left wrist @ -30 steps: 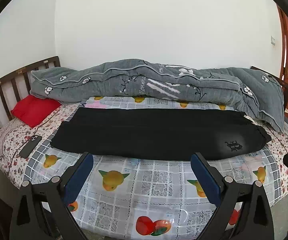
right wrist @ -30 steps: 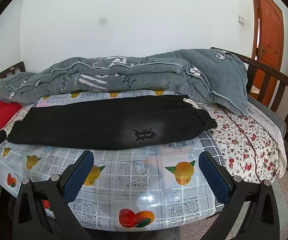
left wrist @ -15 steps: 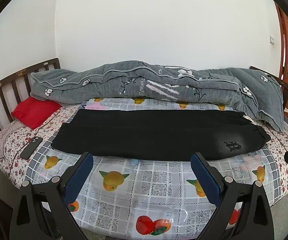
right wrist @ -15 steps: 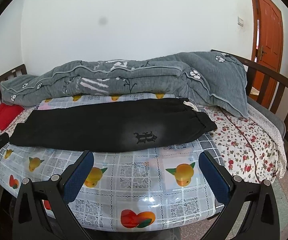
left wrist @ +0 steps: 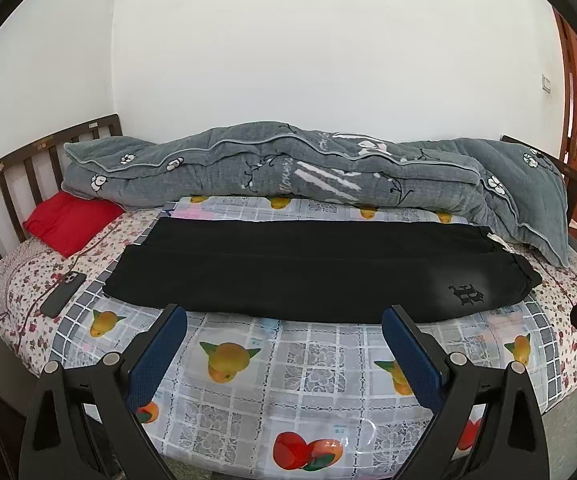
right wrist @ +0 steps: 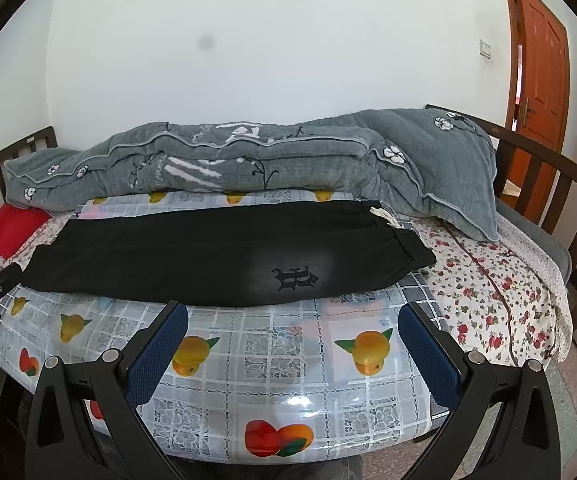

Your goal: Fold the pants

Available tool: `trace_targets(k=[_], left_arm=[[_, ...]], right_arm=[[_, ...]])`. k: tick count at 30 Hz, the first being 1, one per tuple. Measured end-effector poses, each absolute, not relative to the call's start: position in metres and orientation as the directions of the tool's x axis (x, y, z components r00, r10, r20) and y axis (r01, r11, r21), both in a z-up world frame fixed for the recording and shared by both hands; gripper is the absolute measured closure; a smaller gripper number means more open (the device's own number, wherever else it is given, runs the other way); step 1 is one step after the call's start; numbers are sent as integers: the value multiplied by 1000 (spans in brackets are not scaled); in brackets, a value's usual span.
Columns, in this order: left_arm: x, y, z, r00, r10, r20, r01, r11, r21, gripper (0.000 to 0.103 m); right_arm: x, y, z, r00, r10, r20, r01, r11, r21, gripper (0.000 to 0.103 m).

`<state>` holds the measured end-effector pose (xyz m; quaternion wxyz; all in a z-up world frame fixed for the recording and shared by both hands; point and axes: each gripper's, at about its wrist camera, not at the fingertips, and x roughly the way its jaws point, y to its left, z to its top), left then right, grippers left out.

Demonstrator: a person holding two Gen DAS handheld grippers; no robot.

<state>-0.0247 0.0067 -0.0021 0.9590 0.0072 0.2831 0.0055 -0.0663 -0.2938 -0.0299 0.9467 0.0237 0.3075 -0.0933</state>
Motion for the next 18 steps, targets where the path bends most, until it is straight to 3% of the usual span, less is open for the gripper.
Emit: trace_targets(k=[18], left_arm=[[-25, 10, -3, 840, 11, -543, -3, 1000, 15, 4]], right_arm=[[-66, -288, -28, 795, -163, -584, 185, 982, -23, 0]])
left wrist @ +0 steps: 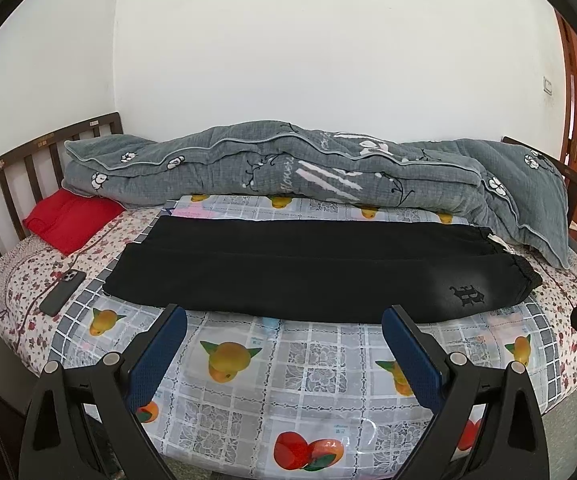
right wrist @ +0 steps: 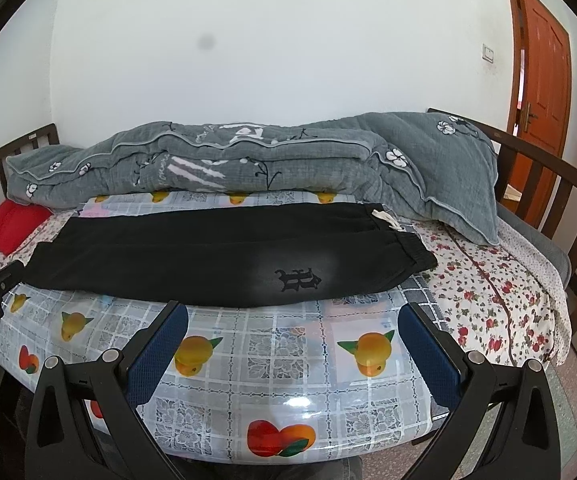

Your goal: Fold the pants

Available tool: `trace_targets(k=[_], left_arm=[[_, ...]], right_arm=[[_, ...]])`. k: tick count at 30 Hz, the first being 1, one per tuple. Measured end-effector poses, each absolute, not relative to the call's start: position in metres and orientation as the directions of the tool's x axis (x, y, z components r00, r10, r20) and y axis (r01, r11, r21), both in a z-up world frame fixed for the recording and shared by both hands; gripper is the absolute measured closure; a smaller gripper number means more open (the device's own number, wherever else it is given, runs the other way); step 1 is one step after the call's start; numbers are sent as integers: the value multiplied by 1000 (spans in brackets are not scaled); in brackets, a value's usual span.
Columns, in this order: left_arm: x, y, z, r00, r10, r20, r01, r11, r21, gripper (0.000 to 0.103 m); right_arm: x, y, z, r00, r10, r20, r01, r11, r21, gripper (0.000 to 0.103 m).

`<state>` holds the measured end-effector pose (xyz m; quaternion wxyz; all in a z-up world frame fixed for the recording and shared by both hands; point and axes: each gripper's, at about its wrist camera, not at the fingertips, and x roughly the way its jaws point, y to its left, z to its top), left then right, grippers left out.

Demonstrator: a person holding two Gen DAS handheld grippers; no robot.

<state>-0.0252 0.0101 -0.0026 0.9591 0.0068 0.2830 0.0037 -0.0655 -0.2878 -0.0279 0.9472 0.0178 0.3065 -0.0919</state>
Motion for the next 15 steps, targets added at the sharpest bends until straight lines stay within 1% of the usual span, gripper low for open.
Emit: trace_targets(k=[15], left_arm=[[-25, 11, -2, 840, 10, -543, -4, 1000, 13, 4]], right_arm=[[-73, -279, -23, 812, -157, -562, 167, 985, -36, 0]])
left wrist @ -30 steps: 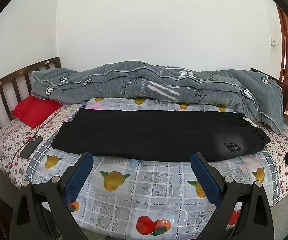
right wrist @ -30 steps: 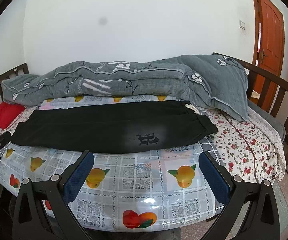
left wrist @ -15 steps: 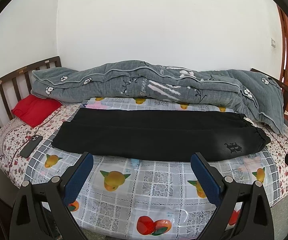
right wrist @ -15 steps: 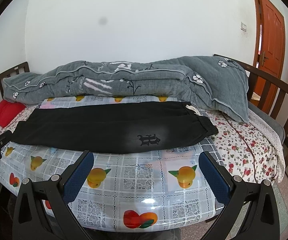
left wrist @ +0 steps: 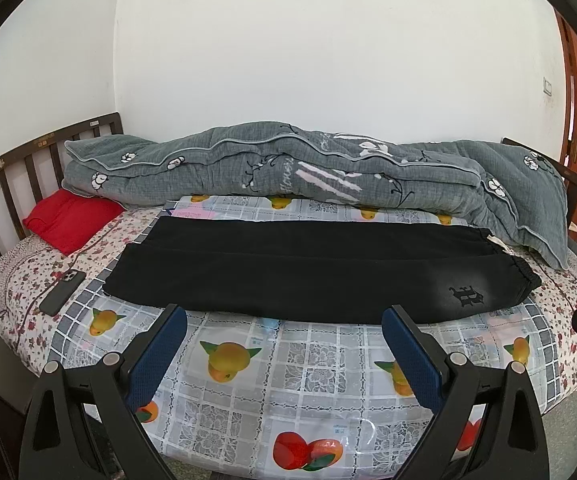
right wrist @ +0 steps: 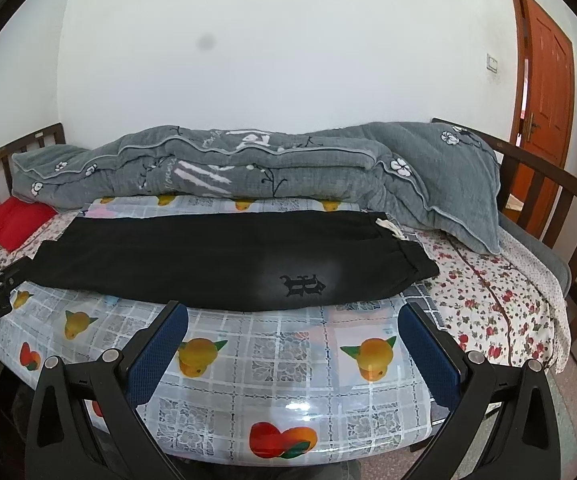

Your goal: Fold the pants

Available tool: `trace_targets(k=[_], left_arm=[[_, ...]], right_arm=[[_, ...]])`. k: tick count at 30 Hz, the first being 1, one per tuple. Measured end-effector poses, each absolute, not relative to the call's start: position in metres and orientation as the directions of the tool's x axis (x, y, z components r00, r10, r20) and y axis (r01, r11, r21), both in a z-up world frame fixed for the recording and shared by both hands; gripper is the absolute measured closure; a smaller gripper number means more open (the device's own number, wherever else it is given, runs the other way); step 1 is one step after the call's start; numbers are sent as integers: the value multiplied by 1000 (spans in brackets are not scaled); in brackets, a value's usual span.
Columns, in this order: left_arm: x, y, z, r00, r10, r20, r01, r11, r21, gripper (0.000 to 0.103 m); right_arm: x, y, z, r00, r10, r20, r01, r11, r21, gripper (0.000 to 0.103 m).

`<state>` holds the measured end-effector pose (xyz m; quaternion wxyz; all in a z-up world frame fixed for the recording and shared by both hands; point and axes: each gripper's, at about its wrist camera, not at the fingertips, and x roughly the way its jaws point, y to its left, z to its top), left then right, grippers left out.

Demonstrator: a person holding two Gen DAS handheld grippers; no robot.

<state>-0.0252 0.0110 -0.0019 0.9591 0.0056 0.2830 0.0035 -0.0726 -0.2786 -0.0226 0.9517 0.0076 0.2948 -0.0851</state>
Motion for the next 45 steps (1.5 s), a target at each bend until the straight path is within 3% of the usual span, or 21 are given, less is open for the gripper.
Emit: trace_targets(k=[14, 26, 32, 34, 36, 45], left_arm=[[-9, 17, -15, 831, 9, -556, -16, 1000, -7, 4], [41, 72, -95, 749, 42, -662, -113, 992, -65, 4], [75, 123, -150, 667, -51, -744, -156, 966, -207, 8], [86, 140, -165, 668, -53, -742, -182, 955, -232, 10], [95, 155, -175, 666, -48, -744, -222, 940, -260, 10], [146, 203, -193, 695, -104, -711, -279, 873, -400, 13]], right_arm=[[-59, -272, -36, 818, -160, -552, 168, 985, -36, 0], [5, -296, -130, 734, -107, -670, 160, 987, 18, 0], [26, -340, -171, 681, -177, -711, 268, 963, 17, 2], [34, -359, -179, 670, -181, -720, 298, 954, 38, 15], [41, -377, -185, 655, -182, -733, 322, 945, 54, 20], [76, -437, -210, 660, -63, -749, 358, 902, 239, 20]])
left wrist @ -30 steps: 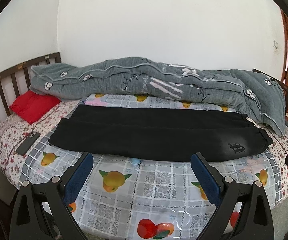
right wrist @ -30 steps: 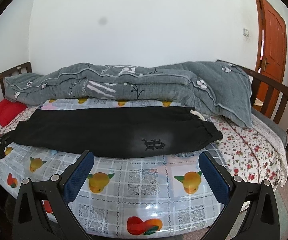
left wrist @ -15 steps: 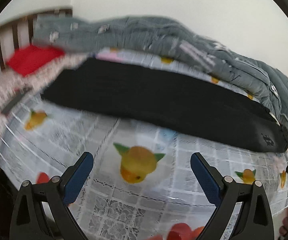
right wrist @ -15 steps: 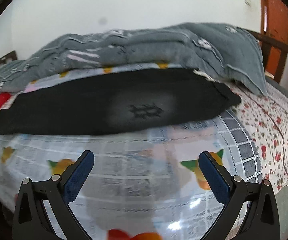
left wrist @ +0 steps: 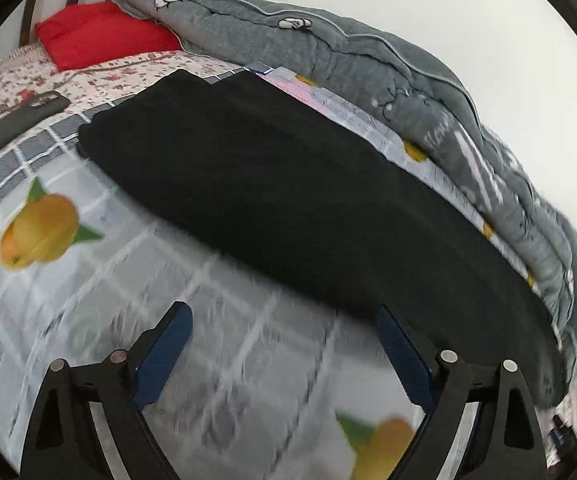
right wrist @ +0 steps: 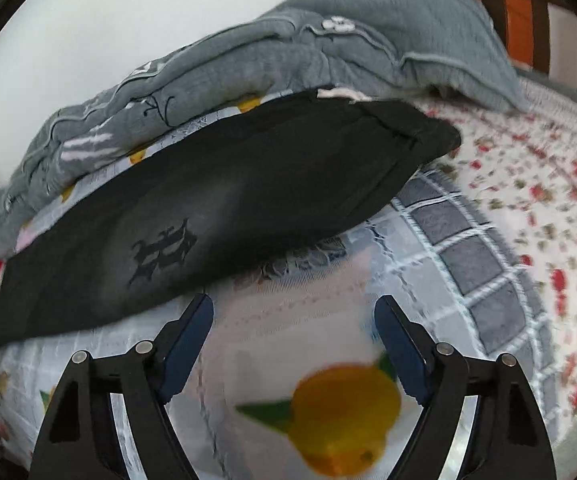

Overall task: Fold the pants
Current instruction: 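Grasp the waistband edge of the black pants with the left and right grippers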

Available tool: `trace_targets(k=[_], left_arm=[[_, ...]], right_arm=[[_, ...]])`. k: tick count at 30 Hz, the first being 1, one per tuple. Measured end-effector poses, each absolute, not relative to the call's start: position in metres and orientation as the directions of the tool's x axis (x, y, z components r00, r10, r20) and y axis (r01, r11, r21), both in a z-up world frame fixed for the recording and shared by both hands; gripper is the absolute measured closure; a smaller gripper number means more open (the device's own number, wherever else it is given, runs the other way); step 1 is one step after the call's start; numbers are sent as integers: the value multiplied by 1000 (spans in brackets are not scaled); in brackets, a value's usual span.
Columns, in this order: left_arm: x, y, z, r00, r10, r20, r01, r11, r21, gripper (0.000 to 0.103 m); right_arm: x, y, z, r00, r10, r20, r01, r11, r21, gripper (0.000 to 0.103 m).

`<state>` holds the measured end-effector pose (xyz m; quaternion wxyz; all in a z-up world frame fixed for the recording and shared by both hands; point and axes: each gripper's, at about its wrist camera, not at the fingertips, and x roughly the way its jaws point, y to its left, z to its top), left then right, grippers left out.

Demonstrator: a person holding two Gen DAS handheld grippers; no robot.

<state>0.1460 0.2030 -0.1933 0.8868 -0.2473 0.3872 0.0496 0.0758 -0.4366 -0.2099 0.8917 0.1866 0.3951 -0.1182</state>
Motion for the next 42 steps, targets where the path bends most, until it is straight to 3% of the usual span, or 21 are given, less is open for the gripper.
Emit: trace_targets(k=[2, 5, 7, 8, 9, 10, 11, 12, 16, 25, 39, 41, 42], left_arm=[[159, 208, -195, 704, -115, -701, -291, 853, -433, 15], [175, 213, -195, 704, -87, -705, -333, 836, -436, 28], [183, 219, -197, 695, -55, -717, -383, 816, -433, 49], [185, 222, -198, 694, -42, -718, -402, 806, -435, 52], [188, 225, -199, 693, -26, -721, -426, 791, -439, 61], [189, 226, -200, 691, -15, -723, -439, 785, -437, 80], [191, 228, -200, 677, 10, -736, -467, 779, -419, 90], [191, 230, -200, 675, 14, -738, -474, 775, -419, 93], [188, 238, -182, 754, -22, -656, -414, 760, -501, 95], [247, 209, -132, 811, 33, -584, -323, 857, -401, 95], [359, 170, -144, 785, 152, -601, -339, 917, -210, 94], [371, 166, -150, 766, 177, -618, -358, 916, -183, 92], [375, 164, -152, 759, 179, -626, -362, 916, -175, 86]], right_arm=[[86, -439, -211, 669, -59, -741, 359, 899, 253, 20], [104, -440, -213, 682, -32, -731, 348, 893, 286, 20], [118, -440, -214, 688, -30, -725, 354, 886, 299, 23], [124, -441, -215, 689, -36, -724, 363, 882, 302, 27], [129, -441, -215, 686, -42, -726, 373, 878, 301, 38], [136, -440, -215, 677, -63, -733, 389, 877, 284, 56], [139, -438, -213, 671, -91, -736, 401, 879, 257, 68], [142, -436, -209, 670, -115, -733, 405, 885, 231, 76], [145, -433, -181, 734, -106, -670, 342, 911, 230, 80], [207, -436, -131, 800, -71, -595, 264, 933, 243, 82], [341, -439, -164, 747, -117, -655, 293, 942, 165, 81], [354, -445, -174, 731, -93, -676, 311, 927, 209, 80], [359, -448, -178, 724, -80, -685, 318, 920, 228, 75]])
